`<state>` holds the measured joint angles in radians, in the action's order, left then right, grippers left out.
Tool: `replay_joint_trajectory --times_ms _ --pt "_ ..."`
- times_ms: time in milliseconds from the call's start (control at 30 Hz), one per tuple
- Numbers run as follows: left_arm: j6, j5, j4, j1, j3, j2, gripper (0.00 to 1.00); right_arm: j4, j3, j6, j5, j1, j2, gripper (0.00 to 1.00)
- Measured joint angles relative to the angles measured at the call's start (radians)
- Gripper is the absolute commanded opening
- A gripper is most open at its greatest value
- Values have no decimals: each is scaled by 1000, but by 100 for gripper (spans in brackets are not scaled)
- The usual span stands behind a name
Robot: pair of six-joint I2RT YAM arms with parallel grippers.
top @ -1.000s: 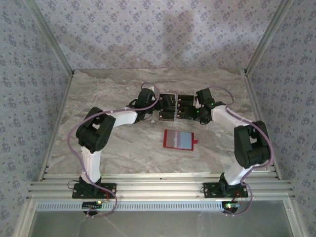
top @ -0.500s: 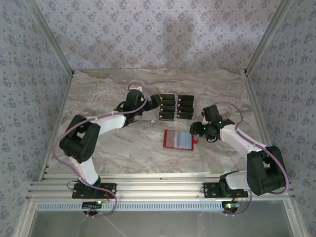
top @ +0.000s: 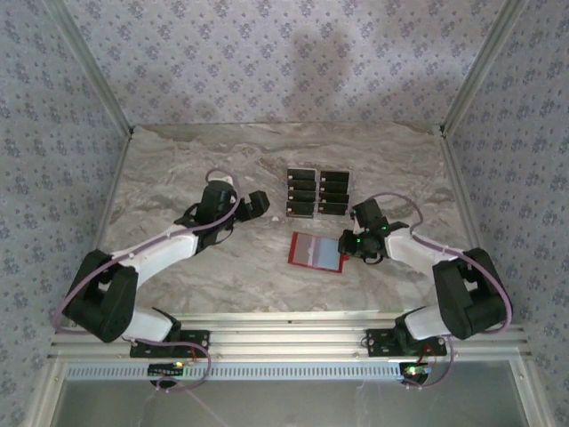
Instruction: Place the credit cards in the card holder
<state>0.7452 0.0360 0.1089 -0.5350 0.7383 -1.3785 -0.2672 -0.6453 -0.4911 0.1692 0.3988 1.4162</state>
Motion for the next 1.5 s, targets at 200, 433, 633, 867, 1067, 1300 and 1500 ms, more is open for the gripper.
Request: replay_joint_trajectory --times_ms 200,433,633,867,1067,1300,1500 --pt "0 0 -67 -23 -88 112 100 25 -20 -7 -18 91 54 18" --pt "1 0 -92 -51 -155 158 100 56 -106 -24 -27 194 147 14" --pt "0 4 -108 -64 -168 152 100 63 -172 -25 -29 240 203 14" --pt "0 37 -106 -98 -168 84 100 66 -178 -26 -36 243 223 15" --pt "-1 55 -76 -155 -168 66 100 72 -178 -39 -36 246 223 37" --pt "-2 45 -61 -199 -167 66 100 58 -173 -35 -55 237 186 52" --pt "13 -13 -74 -208 -167 82 100 0 -164 -10 -60 166 74 58"
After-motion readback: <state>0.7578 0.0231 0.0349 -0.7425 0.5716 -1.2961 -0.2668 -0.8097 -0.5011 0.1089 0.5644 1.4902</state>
